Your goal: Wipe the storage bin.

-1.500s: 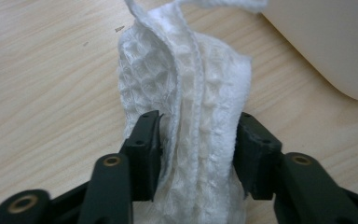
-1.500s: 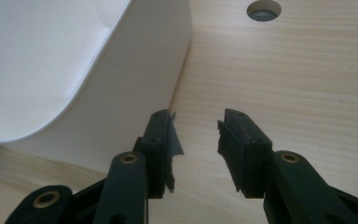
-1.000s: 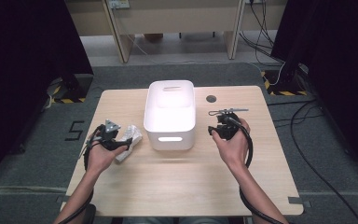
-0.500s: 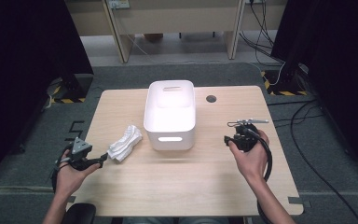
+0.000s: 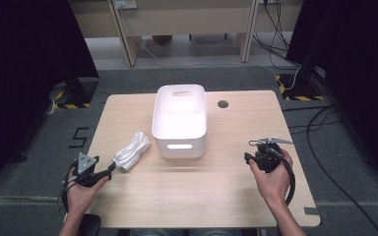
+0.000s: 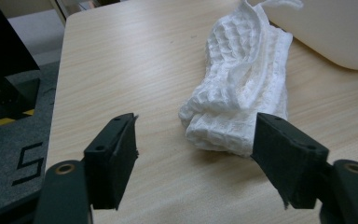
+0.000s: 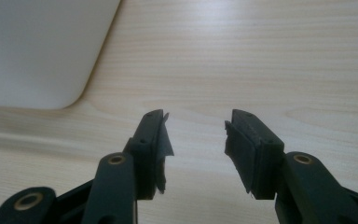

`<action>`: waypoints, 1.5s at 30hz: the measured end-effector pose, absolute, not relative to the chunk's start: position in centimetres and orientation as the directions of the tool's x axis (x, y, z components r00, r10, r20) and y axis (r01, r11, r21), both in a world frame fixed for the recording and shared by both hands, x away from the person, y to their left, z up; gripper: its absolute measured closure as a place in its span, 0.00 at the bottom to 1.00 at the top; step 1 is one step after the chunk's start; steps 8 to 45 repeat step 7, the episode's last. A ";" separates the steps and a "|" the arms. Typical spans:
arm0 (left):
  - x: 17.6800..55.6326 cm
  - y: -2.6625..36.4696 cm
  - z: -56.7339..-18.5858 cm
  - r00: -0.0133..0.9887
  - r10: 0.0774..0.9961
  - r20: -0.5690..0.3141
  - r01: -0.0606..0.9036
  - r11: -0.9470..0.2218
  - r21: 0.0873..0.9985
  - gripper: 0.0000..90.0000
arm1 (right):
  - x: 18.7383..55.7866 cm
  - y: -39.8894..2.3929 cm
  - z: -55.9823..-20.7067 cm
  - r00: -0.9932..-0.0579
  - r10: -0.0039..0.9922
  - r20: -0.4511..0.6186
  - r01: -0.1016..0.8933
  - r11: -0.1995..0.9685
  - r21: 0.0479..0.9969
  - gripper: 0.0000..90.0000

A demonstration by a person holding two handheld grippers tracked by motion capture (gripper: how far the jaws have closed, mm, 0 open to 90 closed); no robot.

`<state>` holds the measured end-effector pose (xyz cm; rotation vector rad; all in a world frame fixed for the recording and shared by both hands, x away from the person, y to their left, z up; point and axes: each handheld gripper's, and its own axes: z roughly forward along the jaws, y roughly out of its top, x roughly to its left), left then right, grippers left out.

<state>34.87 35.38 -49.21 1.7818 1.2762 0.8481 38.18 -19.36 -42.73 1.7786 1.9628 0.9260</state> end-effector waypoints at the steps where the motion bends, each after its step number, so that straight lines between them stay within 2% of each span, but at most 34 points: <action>1: 34.9 35.3 -49.3 0.271 0.959 0.078 0.444 -0.197 0.874 0.36 | 38.2 -19.3 -42.9 -0.160 0.970 0.181 0.763 0.005 0.647 0.62; 7: 35.1 34.3 -49.7 0.298 0.952 0.071 0.442 -0.203 0.874 0.36 | 38.6 -19.6 -43.5 -0.156 0.970 0.186 0.771 0.001 0.637 0.61; 45: 35.1 34.3 -49.7 0.298 0.952 0.071 0.442 -0.203 0.874 0.36 | 38.6 -19.6 -43.5 -0.156 0.970 0.186 0.771 0.001 0.637 0.61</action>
